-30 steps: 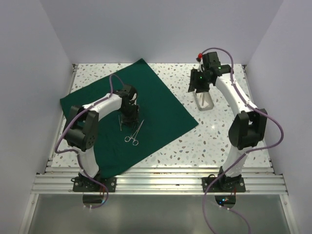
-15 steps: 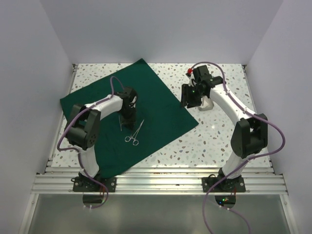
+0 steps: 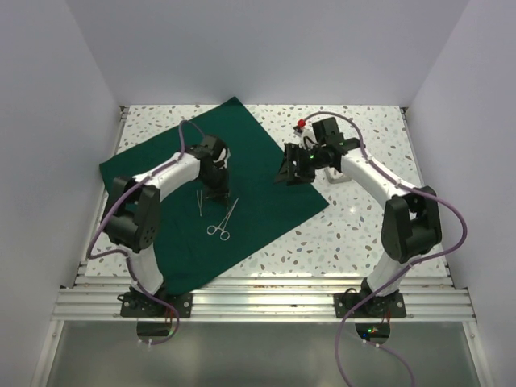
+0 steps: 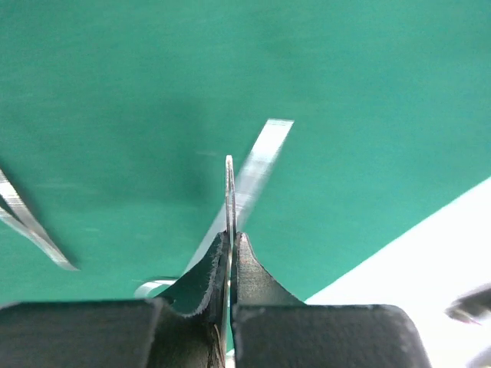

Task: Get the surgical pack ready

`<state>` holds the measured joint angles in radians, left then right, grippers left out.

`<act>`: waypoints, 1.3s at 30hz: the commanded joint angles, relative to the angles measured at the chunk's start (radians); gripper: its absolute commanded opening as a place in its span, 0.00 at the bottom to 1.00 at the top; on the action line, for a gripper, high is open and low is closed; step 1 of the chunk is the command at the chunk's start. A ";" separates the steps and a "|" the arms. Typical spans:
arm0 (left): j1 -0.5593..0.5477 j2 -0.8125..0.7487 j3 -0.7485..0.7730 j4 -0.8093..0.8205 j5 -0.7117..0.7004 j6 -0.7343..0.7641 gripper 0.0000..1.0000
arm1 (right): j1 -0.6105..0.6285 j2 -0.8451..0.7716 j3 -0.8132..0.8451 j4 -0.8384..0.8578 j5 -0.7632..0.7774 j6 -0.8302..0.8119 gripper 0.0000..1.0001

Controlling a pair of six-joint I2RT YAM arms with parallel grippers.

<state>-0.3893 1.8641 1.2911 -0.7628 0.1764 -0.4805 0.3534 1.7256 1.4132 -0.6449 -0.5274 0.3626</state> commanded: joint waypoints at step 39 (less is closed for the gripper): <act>0.167 -0.201 0.046 0.140 0.303 -0.123 0.71 | 0.012 0.130 0.002 0.066 0.100 0.084 0.00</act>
<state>-0.2653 1.6676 1.2491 -0.4332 0.6212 -0.7757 0.4416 1.8385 1.2579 -0.2520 -0.7010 0.6582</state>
